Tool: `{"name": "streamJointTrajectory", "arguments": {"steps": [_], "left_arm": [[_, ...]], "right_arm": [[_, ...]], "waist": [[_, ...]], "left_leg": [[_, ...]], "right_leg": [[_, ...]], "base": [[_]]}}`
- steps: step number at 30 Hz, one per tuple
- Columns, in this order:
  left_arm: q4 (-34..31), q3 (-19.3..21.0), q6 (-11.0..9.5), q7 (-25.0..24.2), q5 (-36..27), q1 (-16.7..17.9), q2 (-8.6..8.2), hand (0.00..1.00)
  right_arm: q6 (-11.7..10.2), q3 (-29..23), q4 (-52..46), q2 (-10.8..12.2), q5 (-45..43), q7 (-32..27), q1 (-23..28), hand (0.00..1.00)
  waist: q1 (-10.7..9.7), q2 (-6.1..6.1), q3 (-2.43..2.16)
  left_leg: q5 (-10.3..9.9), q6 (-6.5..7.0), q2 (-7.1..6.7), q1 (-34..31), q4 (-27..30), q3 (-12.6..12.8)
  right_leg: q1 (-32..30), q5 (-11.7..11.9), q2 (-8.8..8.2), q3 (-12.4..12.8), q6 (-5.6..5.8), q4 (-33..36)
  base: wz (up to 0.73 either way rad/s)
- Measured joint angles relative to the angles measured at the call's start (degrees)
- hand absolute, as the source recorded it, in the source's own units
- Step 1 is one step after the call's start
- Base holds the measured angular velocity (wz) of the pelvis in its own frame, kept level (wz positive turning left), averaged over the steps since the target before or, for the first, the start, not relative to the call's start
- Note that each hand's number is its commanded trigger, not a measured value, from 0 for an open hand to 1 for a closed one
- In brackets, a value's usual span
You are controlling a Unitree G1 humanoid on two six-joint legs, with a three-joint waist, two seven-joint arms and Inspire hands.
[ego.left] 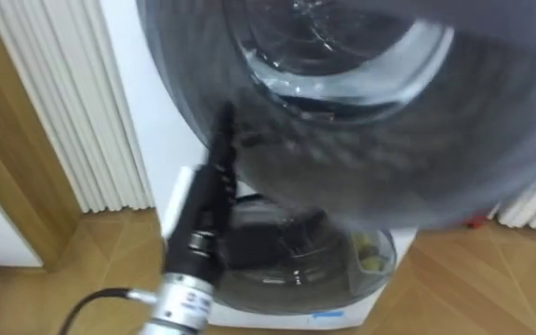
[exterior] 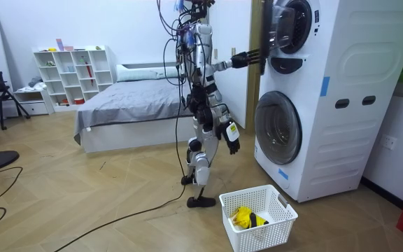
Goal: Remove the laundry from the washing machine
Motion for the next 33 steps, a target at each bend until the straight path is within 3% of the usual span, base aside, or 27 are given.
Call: {"name": "streamJointTrajectory", "arguments": {"steps": [2,6,13,19,24,27,29,33], "left_arm": [[2.2,-5.3,2.0,-4.0,1.8,0.0,0.00,0.00],[3.3,-9.2,3.3,-8.9,3.3,-0.6,0.03,0.00],[6.2,-8.9,3.5,-10.9,4.3,-1.0,0.22,0.00],[18.0,-6.0,3.3,-10.8,7.7,-1.1,1.01,0.00],[26.4,-1.9,2.8,-8.3,9.8,-0.9,2.12,0.00],[34.6,2.7,-0.4,-4.7,11.3,0.3,3.04,0.00],[43.4,8.8,-1.5,-1.8,12.6,2.2,3.09,0.00],[57.7,19.5,-1.6,2.6,13.9,6.3,3.94,0.00]], "right_arm": [[-0.1,0.3,0.0,0.2,0.2,-0.3,-1.0,0.00],[-0.8,0.8,0.0,0.1,2.8,-0.7,-1.0,0.00],[-0.9,1.2,-0.2,-0.3,4.3,-0.4,-0.8,0.00],[-1.0,0.8,-0.3,-0.5,4.3,1.3,-0.9,0.00],[-1.2,0.7,0.1,-1.0,6.9,2.3,-0.5,0.00],[-1.3,-1.0,0.4,-0.9,9.9,2.6,0.4,0.00],[-2.3,-2.8,0.4,-0.8,14.4,3.0,1.7,0.00],[-2.3,-6.0,2.5,-0.4,22.3,3.3,3.2,0.00]], "waist": [[-1.9,0.00,0.07],[-3.6,-0.14,0.15],[-3.3,-0.84,0.46],[-3.2,-0.77,0.45],[-1.5,-0.74,0.47],[0.1,-0.52,0.36],[1.6,-0.15,0.32],[3.1,0.93,-0.06]], "left_leg": [[0.0,0.00,0.12,-0.3,0.0,0.8],[0.0,0.00,0.32,0.1,-0.1,3.0],[0.0,-0.01,0.33,0.8,-0.3,4.5],[0.0,-0.01,0.37,0.9,-0.3,4.5],[0.0,-0.01,0.37,1.4,-0.3,4.5],[0.0,-0.01,0.43,2.0,-0.5,4.5],[0.0,-0.04,0.54,2.1,-0.5,4.4],[-0.2,-0.38,0.77,3.1,-1.5,4.4]], "right_leg": [[-0.7,0.0,0.13,0.8,0.00,0.1],[-1.5,0.0,0.27,2.8,-0.01,0.3],[-2.0,0.0,0.33,4.5,-0.01,0.7],[-1.8,0.0,0.37,4.3,-0.01,0.7],[-1.6,0.0,0.39,4.3,-0.02,0.7],[-1.0,0.0,0.46,4.2,-0.02,0.7],[-0.9,0.0,0.55,4.2,-0.07,0.6],[-0.3,0.1,0.84,3.8,-0.09,0.6]], "base": [[-0.18],[-0.31],[-0.14],[-0.02],[-0.02],[0.00],[0.00],[0.03]]}}
